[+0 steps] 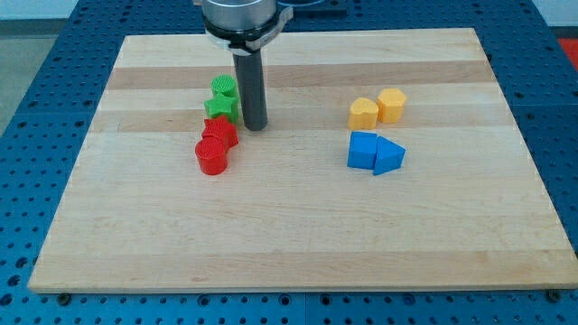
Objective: Move the red star and red circle a bit down and left
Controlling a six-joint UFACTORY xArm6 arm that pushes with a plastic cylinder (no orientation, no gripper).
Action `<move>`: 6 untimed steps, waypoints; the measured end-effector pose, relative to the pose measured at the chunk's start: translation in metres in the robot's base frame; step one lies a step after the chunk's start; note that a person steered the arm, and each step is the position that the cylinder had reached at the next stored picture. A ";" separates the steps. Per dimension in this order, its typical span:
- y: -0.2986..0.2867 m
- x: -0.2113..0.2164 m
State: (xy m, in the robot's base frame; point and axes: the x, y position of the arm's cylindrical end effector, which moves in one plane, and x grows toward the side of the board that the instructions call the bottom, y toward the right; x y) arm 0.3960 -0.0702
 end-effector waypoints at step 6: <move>-0.086 0.006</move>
